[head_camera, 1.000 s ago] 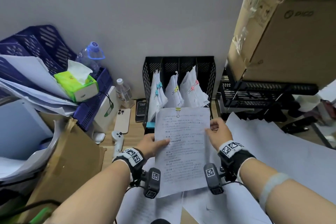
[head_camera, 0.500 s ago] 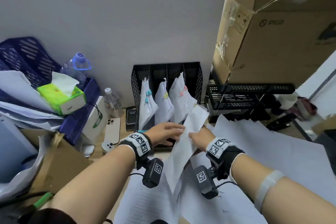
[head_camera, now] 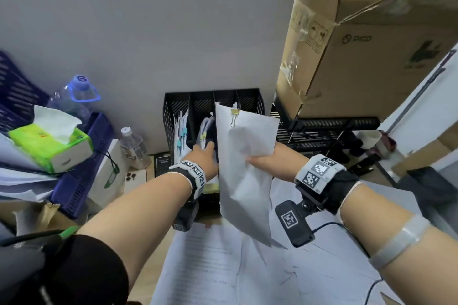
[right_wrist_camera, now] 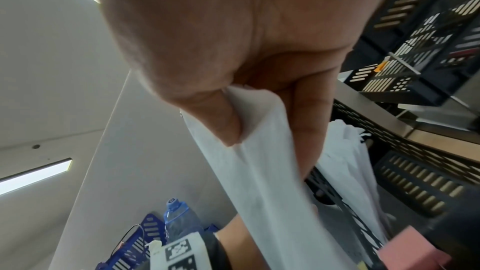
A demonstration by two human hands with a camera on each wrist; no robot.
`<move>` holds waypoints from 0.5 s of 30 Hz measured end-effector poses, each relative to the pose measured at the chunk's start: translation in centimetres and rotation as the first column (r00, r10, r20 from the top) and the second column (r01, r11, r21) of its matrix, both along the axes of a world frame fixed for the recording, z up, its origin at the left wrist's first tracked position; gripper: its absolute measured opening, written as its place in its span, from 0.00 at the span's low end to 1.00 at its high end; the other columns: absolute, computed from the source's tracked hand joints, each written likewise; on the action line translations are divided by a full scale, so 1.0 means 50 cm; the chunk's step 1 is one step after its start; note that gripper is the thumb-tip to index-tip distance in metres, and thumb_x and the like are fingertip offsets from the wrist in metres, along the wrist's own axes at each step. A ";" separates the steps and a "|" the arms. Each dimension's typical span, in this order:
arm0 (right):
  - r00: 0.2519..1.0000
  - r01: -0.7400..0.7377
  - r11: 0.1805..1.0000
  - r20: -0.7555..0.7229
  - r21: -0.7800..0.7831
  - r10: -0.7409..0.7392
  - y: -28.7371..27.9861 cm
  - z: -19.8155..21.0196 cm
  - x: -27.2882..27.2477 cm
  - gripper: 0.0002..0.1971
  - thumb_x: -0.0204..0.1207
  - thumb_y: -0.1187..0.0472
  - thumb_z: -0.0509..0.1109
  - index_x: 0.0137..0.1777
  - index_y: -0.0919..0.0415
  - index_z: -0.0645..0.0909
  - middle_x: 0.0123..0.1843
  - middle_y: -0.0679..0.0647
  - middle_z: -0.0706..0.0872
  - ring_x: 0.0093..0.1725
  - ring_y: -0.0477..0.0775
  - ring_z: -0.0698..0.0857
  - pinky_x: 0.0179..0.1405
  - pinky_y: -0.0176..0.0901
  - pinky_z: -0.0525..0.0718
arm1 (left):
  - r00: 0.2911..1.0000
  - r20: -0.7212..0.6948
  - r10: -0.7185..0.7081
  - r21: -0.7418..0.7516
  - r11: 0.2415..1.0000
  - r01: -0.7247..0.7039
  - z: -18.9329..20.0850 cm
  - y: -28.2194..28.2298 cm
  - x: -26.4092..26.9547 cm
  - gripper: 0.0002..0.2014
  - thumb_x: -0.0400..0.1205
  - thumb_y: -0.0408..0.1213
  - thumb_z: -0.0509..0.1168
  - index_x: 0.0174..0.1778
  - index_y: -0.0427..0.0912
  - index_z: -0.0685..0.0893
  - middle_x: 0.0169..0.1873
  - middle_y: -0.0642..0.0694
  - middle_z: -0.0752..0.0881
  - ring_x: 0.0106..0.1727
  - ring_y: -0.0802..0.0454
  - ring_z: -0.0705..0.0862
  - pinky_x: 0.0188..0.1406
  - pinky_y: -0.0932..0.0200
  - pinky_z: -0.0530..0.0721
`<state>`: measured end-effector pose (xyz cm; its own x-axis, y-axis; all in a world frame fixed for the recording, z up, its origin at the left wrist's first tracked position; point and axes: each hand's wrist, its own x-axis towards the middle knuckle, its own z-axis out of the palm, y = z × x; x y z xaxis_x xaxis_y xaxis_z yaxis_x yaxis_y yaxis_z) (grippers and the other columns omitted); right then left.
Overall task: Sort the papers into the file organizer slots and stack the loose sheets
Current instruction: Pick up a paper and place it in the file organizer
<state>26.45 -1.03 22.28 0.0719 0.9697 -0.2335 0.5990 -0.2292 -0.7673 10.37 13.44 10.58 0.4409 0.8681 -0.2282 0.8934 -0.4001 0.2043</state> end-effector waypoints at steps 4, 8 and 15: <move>0.996 -0.015 1.000 0.089 -0.016 0.016 0.071 -0.002 -0.013 0.23 0.80 0.59 0.68 0.75 0.57 0.75 0.68 0.56 0.83 0.67 0.57 0.82 0.65 0.47 0.81 | 0.997 0.033 0.077 0.047 0.996 -0.078 -0.001 0.028 -0.037 0.25 0.83 0.47 0.60 0.73 0.37 0.70 0.56 0.35 0.85 0.53 0.35 0.87 0.41 0.49 0.81; 0.971 0.012 1.000 0.237 0.019 -0.016 0.145 -0.004 -0.043 0.20 0.82 0.60 0.63 0.73 0.63 0.76 0.69 0.62 0.83 0.67 0.65 0.82 0.66 0.51 0.81 | 0.990 0.097 0.103 0.036 0.994 -0.107 0.011 0.039 -0.070 0.24 0.81 0.38 0.60 0.75 0.40 0.71 0.54 0.34 0.88 0.53 0.33 0.87 0.41 0.49 0.79; 0.946 0.222 0.958 0.196 0.183 -0.257 0.219 0.006 -0.100 0.17 0.83 0.61 0.59 0.70 0.63 0.76 0.64 0.65 0.85 0.61 0.69 0.83 0.60 0.51 0.82 | 0.980 0.180 0.082 0.044 0.995 -0.091 0.038 0.030 -0.086 0.15 0.81 0.35 0.59 0.63 0.38 0.75 0.49 0.35 0.86 0.45 0.35 0.82 0.39 0.51 0.76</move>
<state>21.46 9.93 22.60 0.3386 0.9404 -0.0332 0.6962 -0.2741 -0.6635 6.09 14.93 12.46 0.3935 0.9131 -0.1068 0.8761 -0.3373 0.3446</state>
